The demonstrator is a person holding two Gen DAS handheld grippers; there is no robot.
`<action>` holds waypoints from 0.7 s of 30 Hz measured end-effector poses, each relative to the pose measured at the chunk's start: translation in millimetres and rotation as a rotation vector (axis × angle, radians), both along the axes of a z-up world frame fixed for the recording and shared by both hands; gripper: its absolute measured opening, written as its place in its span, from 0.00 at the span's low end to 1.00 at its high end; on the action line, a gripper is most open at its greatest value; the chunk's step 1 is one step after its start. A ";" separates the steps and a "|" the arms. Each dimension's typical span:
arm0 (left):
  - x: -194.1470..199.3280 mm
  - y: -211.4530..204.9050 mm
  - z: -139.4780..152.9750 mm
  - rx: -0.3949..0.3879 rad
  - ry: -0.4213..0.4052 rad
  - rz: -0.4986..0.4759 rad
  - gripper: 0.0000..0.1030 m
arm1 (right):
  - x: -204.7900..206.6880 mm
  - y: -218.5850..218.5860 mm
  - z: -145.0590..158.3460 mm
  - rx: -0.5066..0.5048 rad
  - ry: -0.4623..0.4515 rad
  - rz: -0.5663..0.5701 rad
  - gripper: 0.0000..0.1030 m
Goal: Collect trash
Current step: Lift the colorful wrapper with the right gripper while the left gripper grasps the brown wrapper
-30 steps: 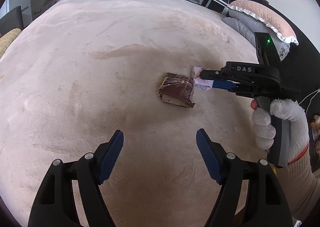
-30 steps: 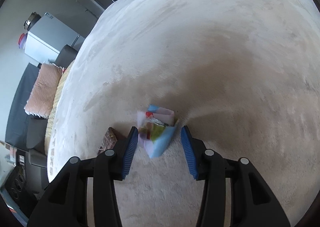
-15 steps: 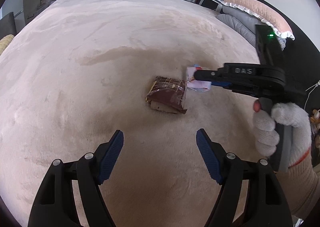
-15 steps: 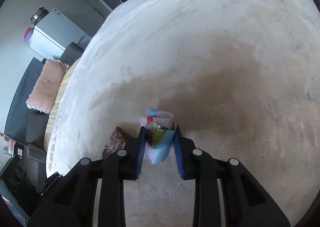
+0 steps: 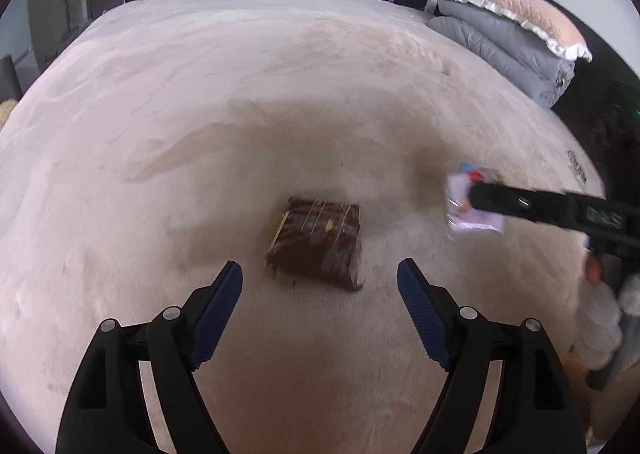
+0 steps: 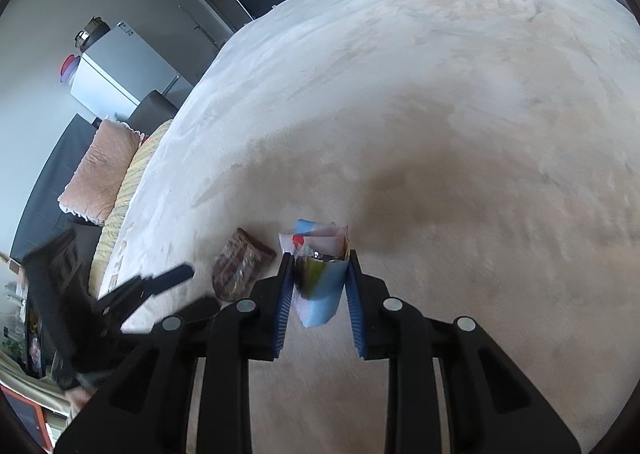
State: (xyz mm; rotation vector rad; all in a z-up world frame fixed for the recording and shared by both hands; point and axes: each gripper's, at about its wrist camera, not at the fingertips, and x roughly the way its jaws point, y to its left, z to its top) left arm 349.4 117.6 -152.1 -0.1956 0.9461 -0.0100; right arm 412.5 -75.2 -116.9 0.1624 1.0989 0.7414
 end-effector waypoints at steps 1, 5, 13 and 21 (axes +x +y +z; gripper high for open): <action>4.2 -3.0 -0.5 0.016 0.001 -0.005 0.76 | -2.4 -4.2 0.4 -0.001 0.000 0.001 0.26; 23.3 -11.5 -8.4 0.052 0.011 -0.042 0.76 | -11.8 -20.4 2.8 0.000 -0.003 -0.005 0.26; 43.6 -15.7 -24.0 0.122 0.048 -0.037 0.58 | -20.1 -44.9 7.3 0.002 -0.025 -0.021 0.26; 33.2 -19.8 -16.0 0.121 0.039 -0.019 0.56 | -30.2 -56.8 18.1 0.001 -0.038 -0.034 0.26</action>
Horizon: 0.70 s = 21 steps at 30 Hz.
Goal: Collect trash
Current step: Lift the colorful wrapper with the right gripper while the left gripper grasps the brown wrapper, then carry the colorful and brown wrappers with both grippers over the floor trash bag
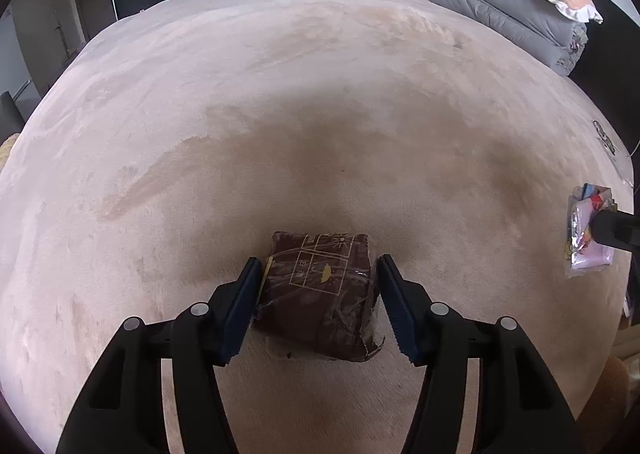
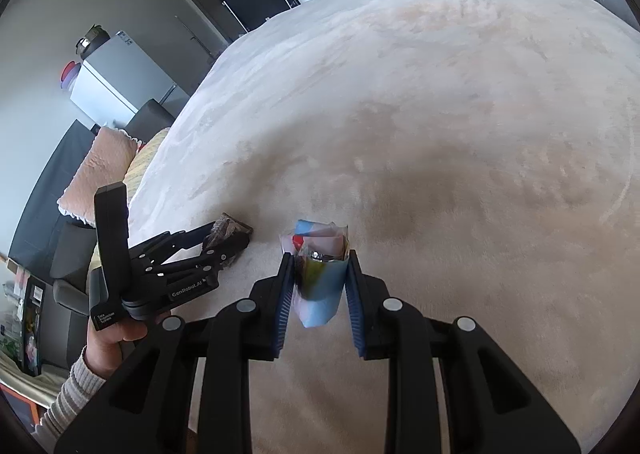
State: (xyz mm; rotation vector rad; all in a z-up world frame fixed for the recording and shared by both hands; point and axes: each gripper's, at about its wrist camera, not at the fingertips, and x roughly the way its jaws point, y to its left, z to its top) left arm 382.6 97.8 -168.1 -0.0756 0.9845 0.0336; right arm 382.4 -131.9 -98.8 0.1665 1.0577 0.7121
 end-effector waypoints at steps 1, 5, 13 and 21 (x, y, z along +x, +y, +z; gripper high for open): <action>-4.4 -1.8 3.0 0.000 -0.006 0.000 0.56 | -1.4 -0.9 1.4 -0.002 -0.001 0.000 0.26; -21.8 -7.0 16.4 -0.010 -0.024 -0.002 0.56 | -11.9 -1.3 10.8 -0.004 -0.011 0.006 0.26; -79.9 -25.8 67.0 -0.029 -0.096 -0.005 0.56 | -53.6 -0.5 37.8 -0.004 -0.043 0.038 0.26; -134.2 -50.4 102.1 -0.042 -0.140 -0.010 0.56 | -97.6 -3.3 56.6 -0.011 -0.060 0.066 0.26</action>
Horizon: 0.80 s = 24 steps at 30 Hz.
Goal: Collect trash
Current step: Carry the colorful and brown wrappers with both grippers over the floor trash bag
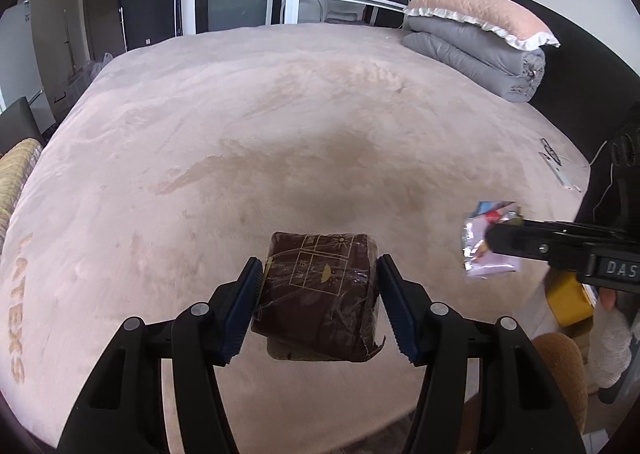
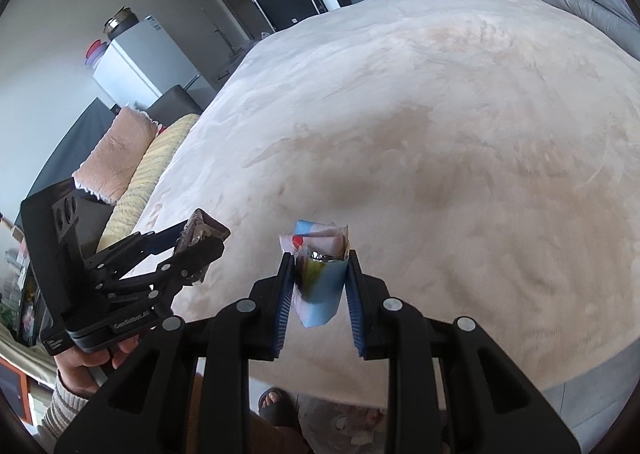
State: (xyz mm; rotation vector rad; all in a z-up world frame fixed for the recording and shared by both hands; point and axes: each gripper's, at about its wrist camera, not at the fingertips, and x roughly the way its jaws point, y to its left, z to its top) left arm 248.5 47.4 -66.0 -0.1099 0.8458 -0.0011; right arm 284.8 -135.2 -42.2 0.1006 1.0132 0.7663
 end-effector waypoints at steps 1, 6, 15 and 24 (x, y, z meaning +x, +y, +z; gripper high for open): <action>-5.8 -2.2 2.9 -0.002 -0.004 -0.001 0.56 | -5.7 -0.6 2.1 0.000 -0.001 0.003 0.26; -39.7 -14.5 21.0 -0.008 -0.034 -0.001 0.56 | -30.9 -6.1 13.3 0.004 -0.012 0.014 0.26; -89.6 -36.6 38.7 -0.019 -0.070 -0.007 0.56 | -71.2 -20.0 26.1 0.007 -0.032 0.031 0.26; -133.9 -57.3 46.1 -0.024 -0.087 -0.013 0.56 | -112.5 -32.9 29.3 0.011 -0.036 0.052 0.26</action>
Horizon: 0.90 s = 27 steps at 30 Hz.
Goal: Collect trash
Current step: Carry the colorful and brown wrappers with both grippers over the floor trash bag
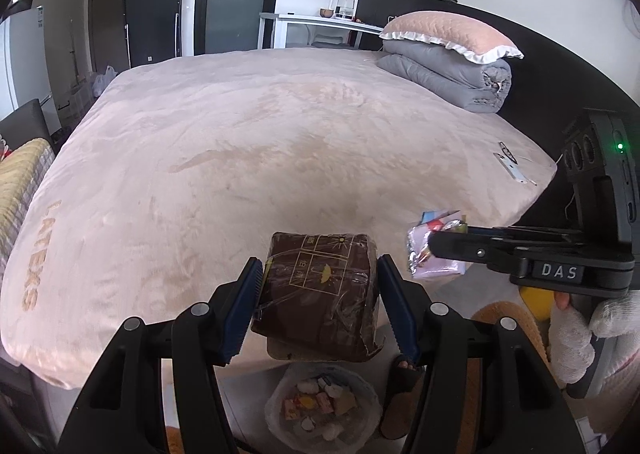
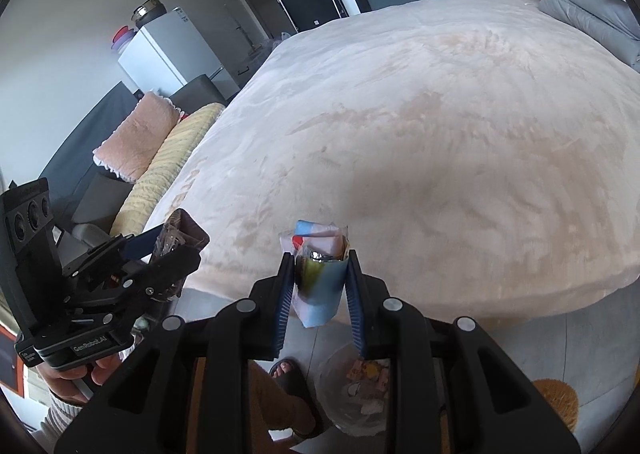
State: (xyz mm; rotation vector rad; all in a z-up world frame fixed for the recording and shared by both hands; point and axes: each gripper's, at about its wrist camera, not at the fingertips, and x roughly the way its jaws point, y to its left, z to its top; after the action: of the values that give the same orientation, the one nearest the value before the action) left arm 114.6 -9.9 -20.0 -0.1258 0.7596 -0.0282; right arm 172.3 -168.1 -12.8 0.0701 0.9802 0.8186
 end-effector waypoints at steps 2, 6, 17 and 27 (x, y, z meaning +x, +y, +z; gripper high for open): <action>-7.2 -5.4 -0.6 0.002 0.001 -0.005 0.56 | -8.1 -3.0 -2.6 -0.004 0.003 0.006 0.26; -20.6 -12.7 -7.1 -0.002 0.013 -0.008 0.56 | -19.6 -7.3 -9.7 -0.007 0.016 0.012 0.26; -37.2 -24.0 -43.3 -0.046 0.081 -0.027 0.56 | -41.4 -12.1 -39.3 -0.058 0.065 0.020 0.26; -38.4 -20.6 -82.8 -0.087 0.161 -0.024 0.56 | -51.6 -3.1 -83.1 -0.141 0.136 0.056 0.26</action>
State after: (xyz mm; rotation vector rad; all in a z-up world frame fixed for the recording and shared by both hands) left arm 76.2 -30.5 -102.8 -0.2036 0.9208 -0.0745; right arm 120.7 -171.2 -96.0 -0.0231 1.1699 0.8017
